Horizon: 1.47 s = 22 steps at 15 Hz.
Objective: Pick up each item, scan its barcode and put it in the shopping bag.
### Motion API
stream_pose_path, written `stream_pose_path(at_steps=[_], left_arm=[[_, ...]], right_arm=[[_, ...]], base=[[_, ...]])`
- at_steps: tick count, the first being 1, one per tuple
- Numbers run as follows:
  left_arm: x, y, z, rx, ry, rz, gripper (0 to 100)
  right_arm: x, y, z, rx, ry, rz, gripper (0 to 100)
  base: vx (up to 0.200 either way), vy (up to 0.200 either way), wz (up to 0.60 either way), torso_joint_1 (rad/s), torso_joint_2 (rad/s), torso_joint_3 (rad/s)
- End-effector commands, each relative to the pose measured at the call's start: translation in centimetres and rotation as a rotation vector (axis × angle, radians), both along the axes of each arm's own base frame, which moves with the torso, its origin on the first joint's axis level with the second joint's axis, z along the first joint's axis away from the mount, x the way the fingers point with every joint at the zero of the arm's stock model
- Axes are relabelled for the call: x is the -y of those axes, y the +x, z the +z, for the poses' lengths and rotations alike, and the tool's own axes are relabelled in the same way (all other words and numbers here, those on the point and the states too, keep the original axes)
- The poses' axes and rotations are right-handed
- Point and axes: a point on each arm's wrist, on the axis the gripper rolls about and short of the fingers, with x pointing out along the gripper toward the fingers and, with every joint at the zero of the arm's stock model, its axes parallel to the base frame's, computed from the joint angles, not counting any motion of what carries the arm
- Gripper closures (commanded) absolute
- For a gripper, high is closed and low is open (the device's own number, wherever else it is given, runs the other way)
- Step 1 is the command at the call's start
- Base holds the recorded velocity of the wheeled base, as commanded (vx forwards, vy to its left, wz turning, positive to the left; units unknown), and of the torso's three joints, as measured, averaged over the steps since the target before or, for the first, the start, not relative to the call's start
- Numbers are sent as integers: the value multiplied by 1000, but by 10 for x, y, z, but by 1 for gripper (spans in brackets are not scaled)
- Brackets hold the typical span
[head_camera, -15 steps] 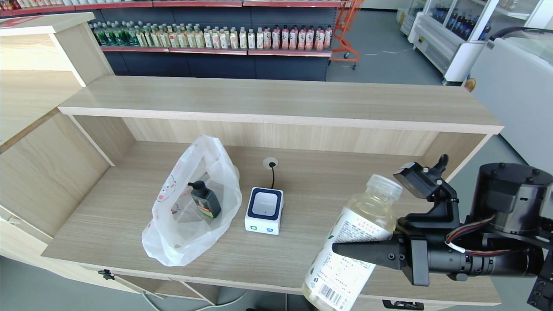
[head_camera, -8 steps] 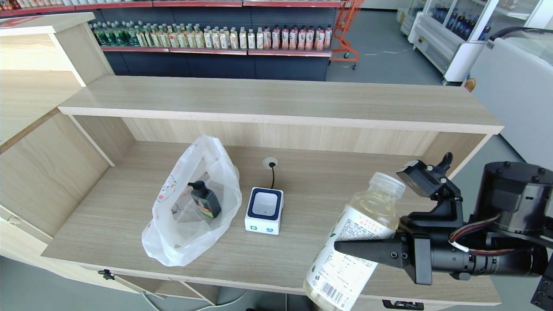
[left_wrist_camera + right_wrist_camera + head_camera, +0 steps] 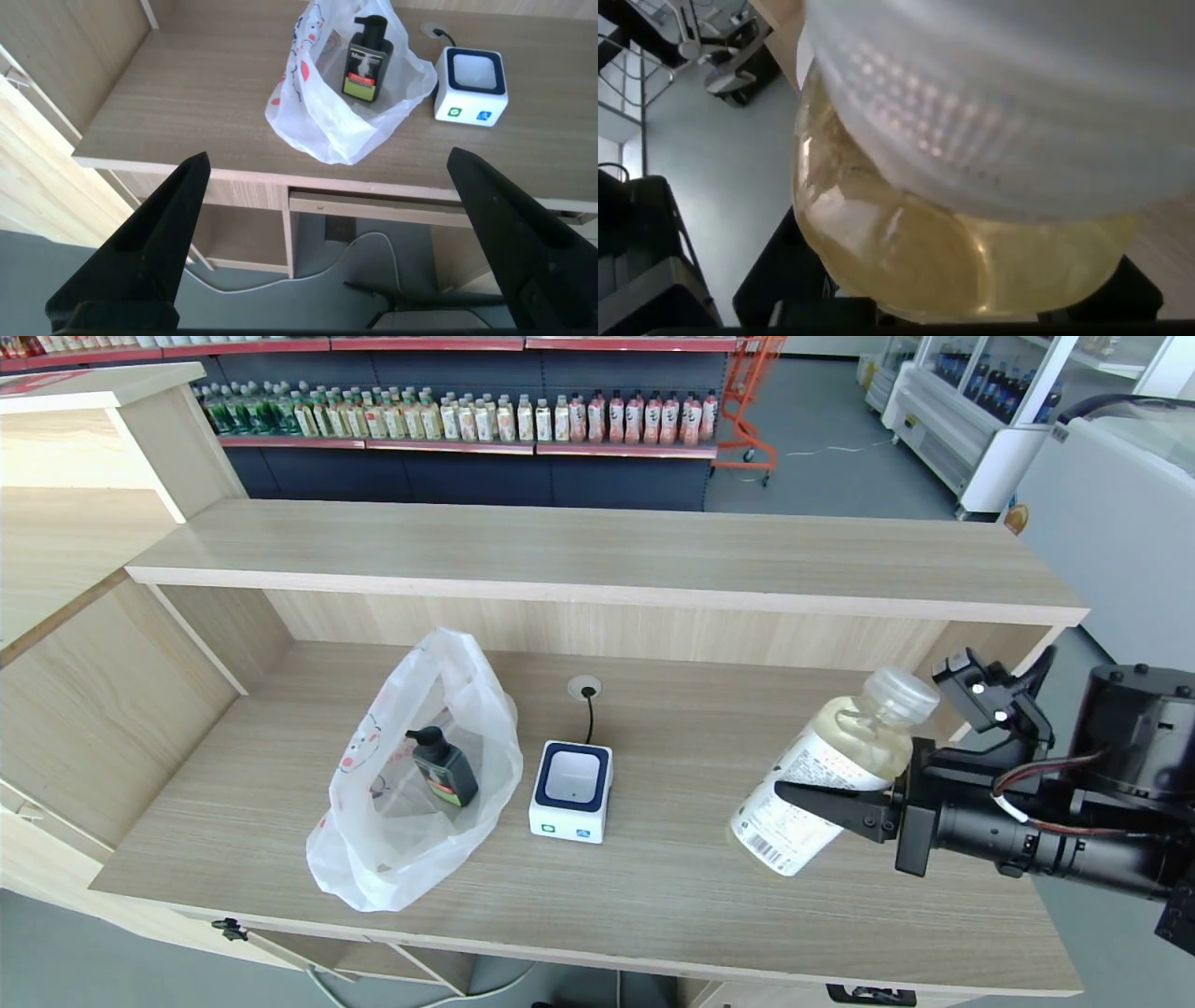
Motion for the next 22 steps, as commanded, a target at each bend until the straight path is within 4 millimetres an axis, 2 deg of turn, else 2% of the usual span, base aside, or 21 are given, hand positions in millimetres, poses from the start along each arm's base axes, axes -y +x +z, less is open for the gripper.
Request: stream_pose_path(at_steps=[1,4,6,9,14,22], left_arm=[[0,0,0,0,0,1,0],[0,0,0,0,0,-1,0],[0,0,0,0,0,2,0],[0,0,0,0,1,2,0],[0,0,0,0,1,-1,0],[0,0,0,0,3,-1,0]], right_arm=[[18,9,0,113,-90,-96,100],[27,9,-1,202,-159,-115,100],[30,17,-1,411,-244,-101,100],[28,21,2,590,-278,-25,100],[28,12,-5,595,-296,14,100],[28,12,-7,524,-251,13,100]], base=[[0,0,0,0,0,0],[0,0,0,0,0,0],[0,0,0,0,0,0],[0,0,0,0,0,0],[0,0,0,0,0,0],[0,200,0,3,5,2]])
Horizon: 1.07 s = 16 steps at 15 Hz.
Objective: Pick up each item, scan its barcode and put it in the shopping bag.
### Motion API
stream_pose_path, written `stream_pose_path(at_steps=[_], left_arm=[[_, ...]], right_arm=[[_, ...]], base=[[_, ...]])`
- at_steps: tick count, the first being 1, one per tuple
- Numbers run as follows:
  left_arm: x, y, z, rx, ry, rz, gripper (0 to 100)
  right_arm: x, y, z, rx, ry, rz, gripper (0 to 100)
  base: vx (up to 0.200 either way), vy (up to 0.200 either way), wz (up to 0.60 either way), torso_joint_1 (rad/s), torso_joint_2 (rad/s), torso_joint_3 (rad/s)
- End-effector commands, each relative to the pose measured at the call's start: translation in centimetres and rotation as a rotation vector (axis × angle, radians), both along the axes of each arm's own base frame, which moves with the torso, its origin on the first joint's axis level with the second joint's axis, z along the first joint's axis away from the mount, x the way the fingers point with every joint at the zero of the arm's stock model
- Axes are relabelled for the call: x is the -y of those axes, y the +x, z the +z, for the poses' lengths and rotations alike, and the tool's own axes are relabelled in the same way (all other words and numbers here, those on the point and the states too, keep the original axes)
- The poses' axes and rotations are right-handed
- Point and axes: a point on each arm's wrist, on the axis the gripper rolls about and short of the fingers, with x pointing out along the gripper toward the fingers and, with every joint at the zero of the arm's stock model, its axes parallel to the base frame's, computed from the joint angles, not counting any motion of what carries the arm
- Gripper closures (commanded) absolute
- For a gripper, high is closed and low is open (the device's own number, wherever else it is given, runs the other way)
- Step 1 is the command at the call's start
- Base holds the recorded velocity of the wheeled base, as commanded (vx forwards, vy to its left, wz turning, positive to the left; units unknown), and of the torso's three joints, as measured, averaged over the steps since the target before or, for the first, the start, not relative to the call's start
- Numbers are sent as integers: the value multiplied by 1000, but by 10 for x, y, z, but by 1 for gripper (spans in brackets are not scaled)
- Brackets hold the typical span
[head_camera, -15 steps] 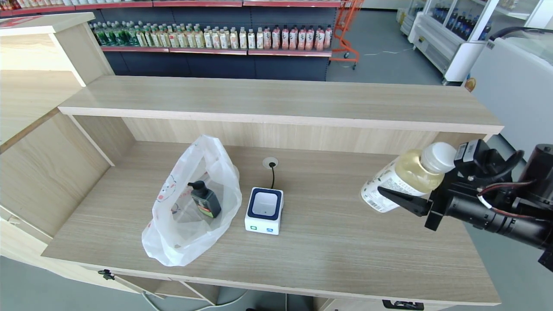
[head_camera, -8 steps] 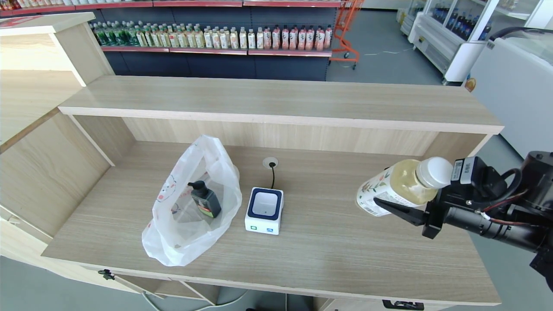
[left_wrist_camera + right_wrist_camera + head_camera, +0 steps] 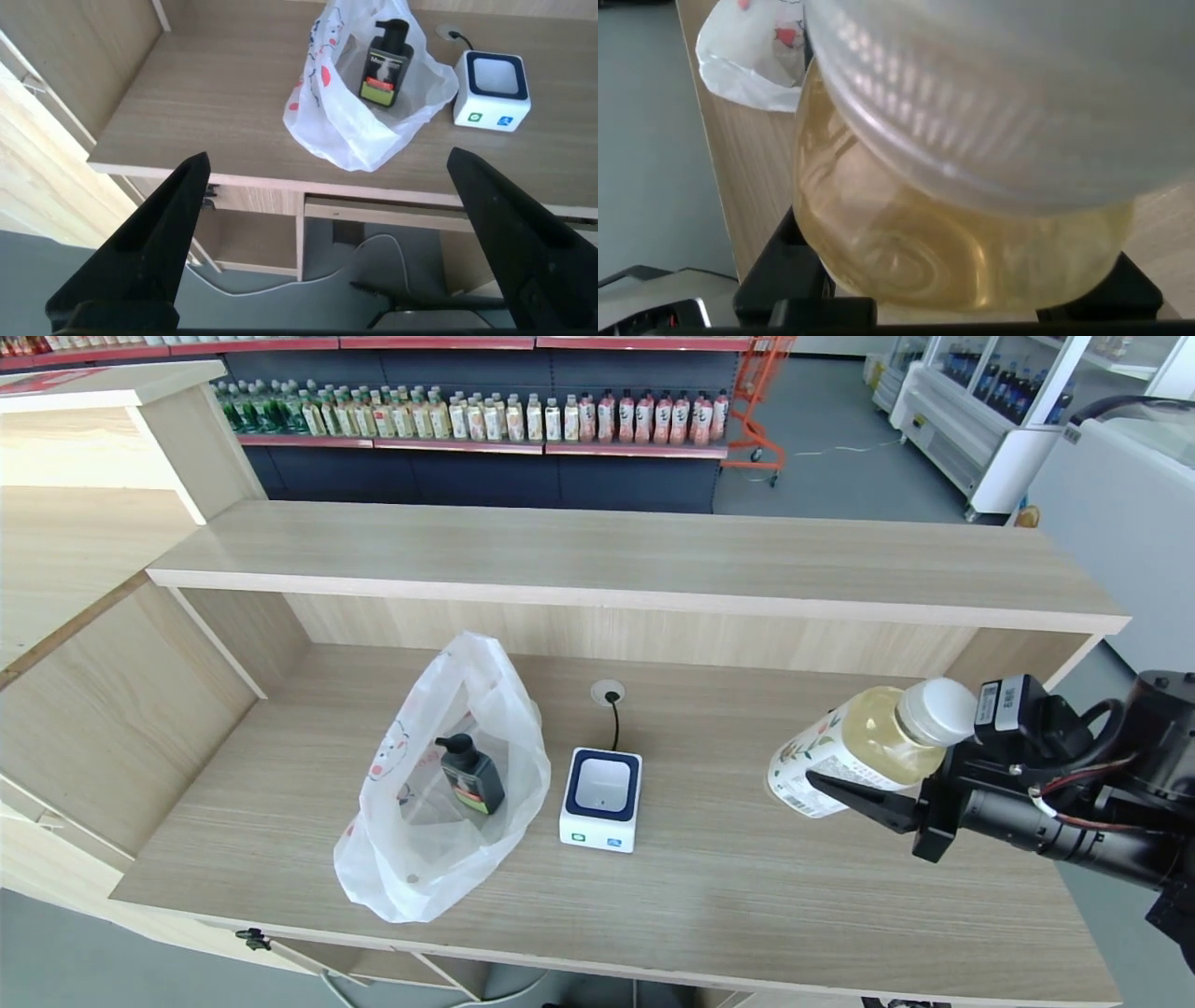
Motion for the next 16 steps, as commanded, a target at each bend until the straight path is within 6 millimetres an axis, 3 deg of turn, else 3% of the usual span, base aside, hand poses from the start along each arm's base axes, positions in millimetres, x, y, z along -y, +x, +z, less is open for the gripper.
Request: stream_pose_path(at_steps=[1,7,12,16], left_arm=[[0,0,0,0,0,1,0],[0,0,0,0,1,2,0],[0,0,0,0,-2,2,0],[0,0,0,0,-2,1,0]], right_arm=[[0,1,0,-17,11,-1,100],[0,21,-9,-46,6,-11,100],[-3,64,-27,-12,9,-15,100],[-4,81,-51,0,5,-19,100]], base=[[0,200,0,-2,-2,7],[0,200,0,2,2,2],[0,0,0,0,0,0],[0,0,0,0,0,0]])
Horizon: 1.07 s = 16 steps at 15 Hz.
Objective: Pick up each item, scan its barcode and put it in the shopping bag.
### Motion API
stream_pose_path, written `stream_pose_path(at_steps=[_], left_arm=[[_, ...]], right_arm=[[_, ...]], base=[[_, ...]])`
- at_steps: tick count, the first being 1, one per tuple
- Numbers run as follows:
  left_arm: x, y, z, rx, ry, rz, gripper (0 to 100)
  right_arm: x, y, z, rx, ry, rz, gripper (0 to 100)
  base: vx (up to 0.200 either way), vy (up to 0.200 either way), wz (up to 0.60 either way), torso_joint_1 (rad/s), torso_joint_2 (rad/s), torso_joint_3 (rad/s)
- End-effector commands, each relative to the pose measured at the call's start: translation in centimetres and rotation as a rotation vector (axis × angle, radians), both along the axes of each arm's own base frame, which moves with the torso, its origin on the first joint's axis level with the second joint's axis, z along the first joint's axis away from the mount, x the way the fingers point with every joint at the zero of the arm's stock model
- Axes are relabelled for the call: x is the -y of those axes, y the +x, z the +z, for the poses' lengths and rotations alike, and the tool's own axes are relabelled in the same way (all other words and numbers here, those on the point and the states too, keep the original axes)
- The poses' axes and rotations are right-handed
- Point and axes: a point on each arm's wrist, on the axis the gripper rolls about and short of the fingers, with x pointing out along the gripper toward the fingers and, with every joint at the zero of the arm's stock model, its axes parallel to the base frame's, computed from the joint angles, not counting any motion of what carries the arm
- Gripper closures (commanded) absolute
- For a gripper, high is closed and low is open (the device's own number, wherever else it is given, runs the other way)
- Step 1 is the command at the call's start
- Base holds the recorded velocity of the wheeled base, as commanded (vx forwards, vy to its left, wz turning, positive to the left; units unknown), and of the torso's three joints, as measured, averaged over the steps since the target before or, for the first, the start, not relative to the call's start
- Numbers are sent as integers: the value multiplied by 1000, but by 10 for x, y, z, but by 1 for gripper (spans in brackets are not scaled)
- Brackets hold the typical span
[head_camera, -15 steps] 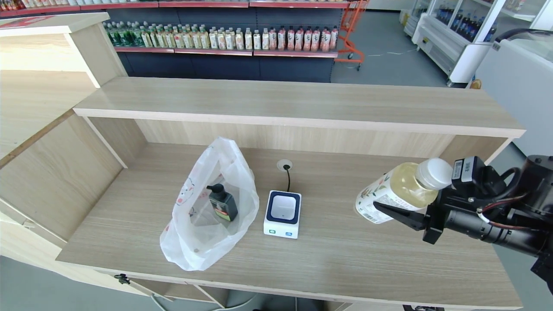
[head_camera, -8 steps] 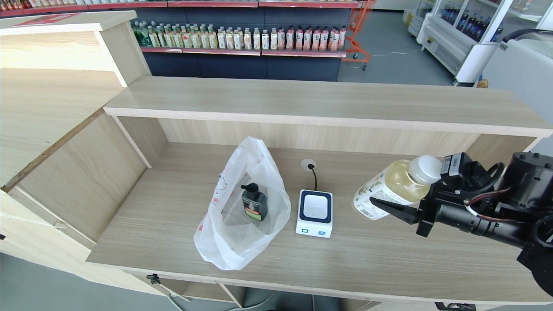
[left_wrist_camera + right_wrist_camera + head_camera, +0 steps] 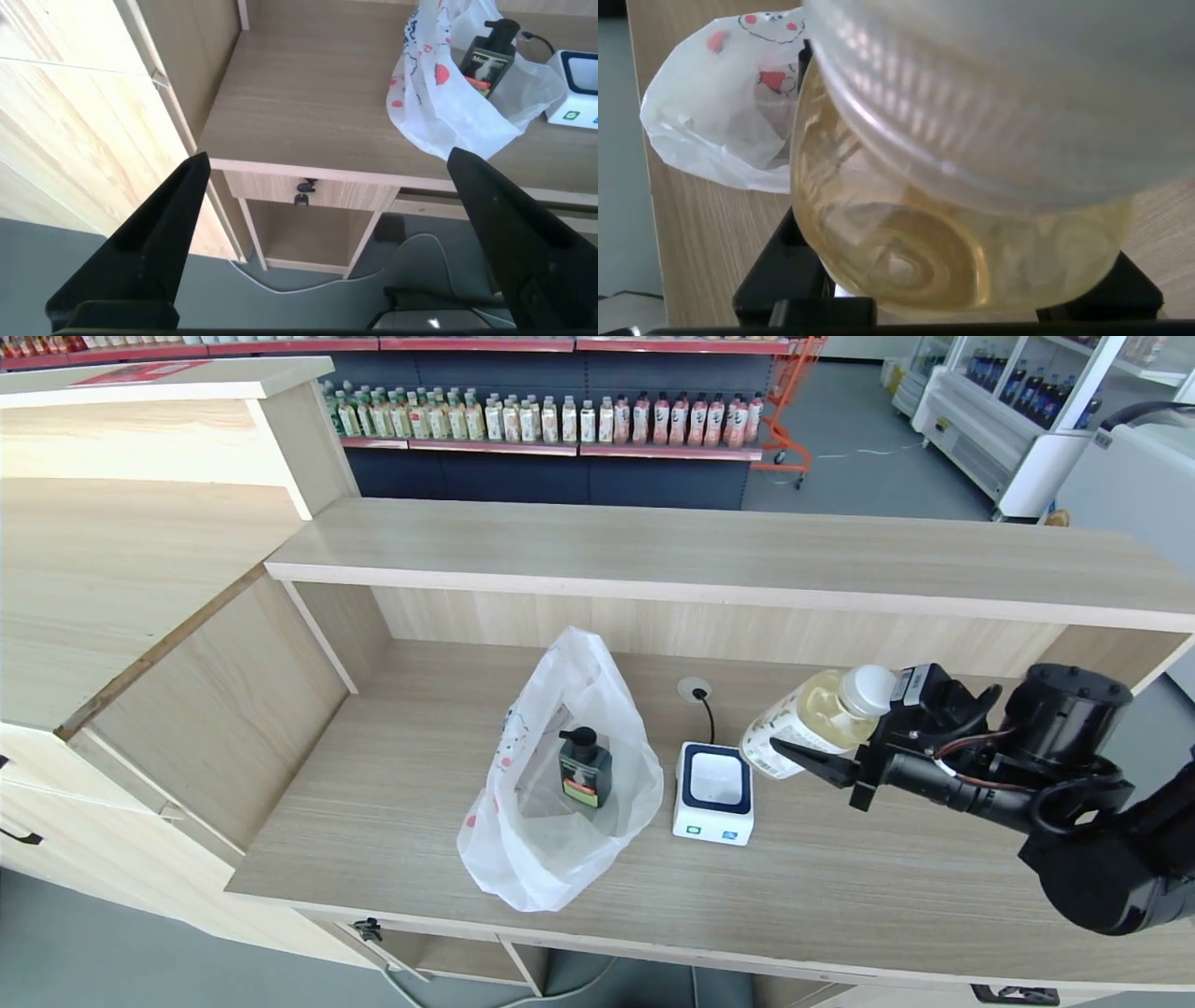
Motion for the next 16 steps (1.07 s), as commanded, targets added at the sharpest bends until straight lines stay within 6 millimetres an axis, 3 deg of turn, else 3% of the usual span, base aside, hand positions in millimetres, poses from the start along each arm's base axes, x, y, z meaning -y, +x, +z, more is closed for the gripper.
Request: stream_pose_path(at_steps=[1,11,16], left_arm=[[0,0,0,0,0,0,0],[0,0,0,0,0,0,0],[0,0,0,0,0,0,0]], right_arm=[[0,13,-30,-50,-26,-5,100],[-9,58,-60,50,-96,37,100],[-26,76,-64,102,-96,90,100]], base=[[0,0,0,0,0,0],[0,0,0,0,0,0],[0,0,0,0,0,0]])
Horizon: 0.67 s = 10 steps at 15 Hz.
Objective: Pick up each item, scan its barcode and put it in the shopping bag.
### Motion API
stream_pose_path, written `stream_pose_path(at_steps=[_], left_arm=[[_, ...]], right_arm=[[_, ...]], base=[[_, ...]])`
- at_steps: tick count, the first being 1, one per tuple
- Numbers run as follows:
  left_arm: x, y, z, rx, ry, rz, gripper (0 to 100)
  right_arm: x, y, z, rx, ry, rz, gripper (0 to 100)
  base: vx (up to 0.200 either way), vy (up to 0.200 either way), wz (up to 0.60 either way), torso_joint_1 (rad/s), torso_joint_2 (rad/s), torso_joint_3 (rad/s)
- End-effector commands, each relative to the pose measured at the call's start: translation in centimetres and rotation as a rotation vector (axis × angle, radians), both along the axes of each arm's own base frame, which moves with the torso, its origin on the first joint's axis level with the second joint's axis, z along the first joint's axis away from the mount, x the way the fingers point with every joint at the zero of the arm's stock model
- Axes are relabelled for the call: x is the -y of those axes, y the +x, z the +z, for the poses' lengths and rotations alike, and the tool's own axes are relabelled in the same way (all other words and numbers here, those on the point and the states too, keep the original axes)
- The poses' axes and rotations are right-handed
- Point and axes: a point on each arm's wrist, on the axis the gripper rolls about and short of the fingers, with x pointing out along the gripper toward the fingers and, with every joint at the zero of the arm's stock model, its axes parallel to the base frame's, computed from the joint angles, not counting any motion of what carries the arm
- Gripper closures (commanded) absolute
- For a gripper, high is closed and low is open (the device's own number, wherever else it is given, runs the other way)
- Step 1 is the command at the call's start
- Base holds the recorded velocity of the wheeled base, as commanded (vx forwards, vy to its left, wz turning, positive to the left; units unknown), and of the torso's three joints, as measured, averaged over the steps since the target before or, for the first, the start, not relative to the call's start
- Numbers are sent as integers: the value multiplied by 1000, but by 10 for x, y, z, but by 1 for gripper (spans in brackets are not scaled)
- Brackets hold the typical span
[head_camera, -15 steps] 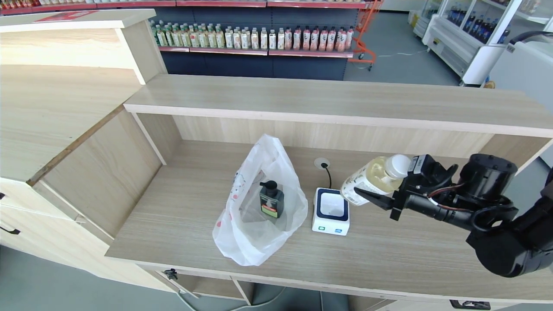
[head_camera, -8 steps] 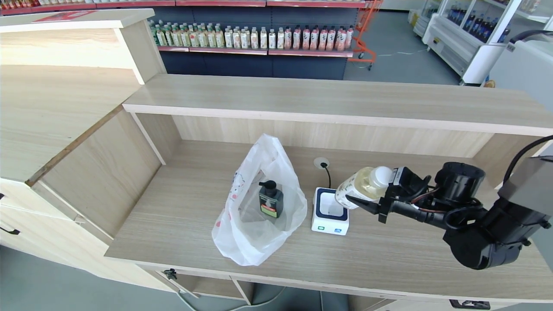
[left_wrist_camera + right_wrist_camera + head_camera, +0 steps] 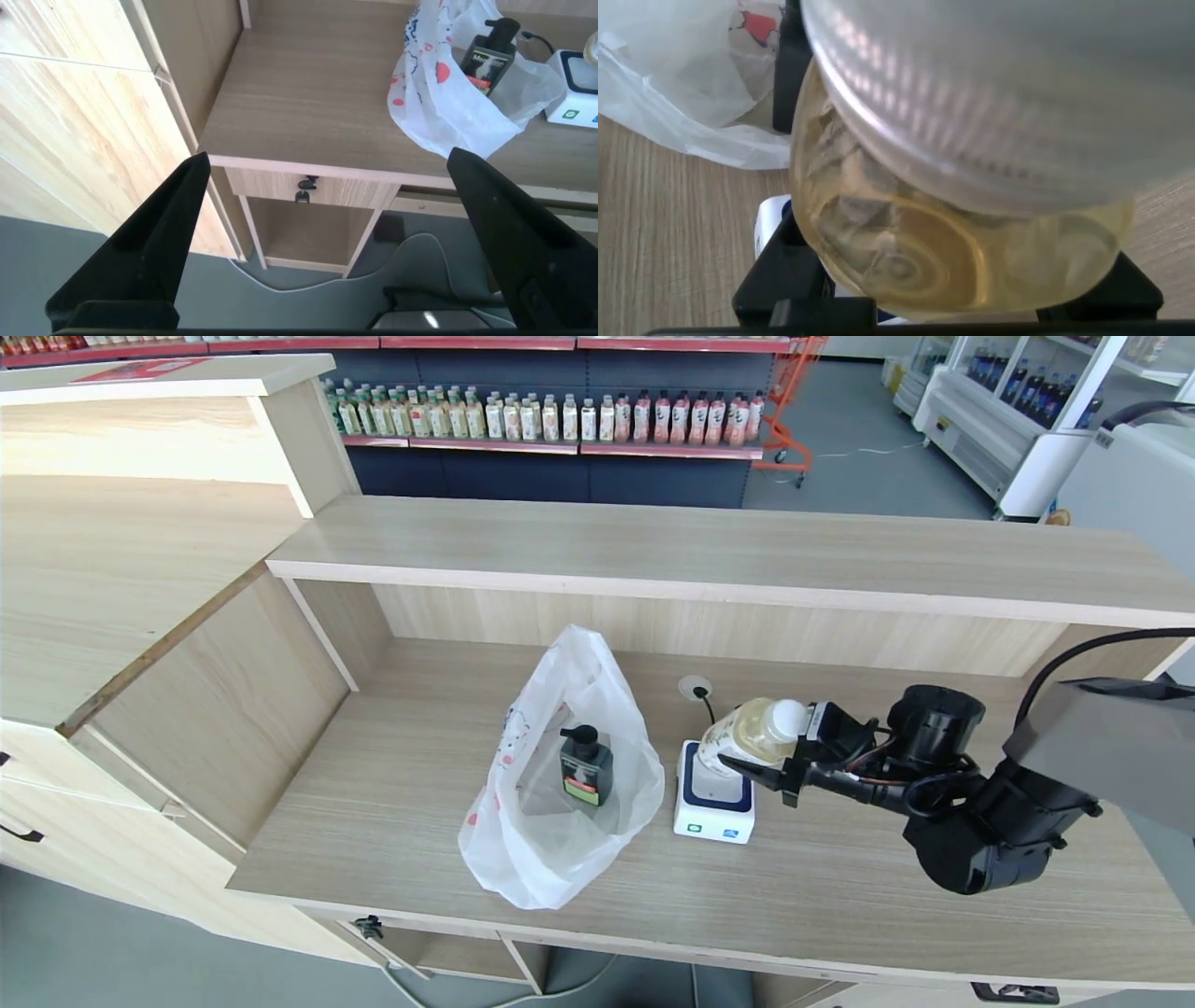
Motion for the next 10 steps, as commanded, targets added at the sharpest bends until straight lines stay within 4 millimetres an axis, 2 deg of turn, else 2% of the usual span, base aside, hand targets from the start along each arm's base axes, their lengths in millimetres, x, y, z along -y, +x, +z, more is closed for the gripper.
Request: stream_pose_path(at_steps=[1,5,10], left_arm=[[0,0,0,0,-1,0,0],[0,0,0,0,-1,0,0],[0,0,0,0,-1,0,0]], right_arm=[[-5,8,-10,-7,-3,13,100],[-10,24,-14,23,3,19,100],[-13,25,-18,44,-12,27,100]], base=[[0,0,0,0,0,0],[0,0,0,0,0,0],[0,0,0,0,0,0]])
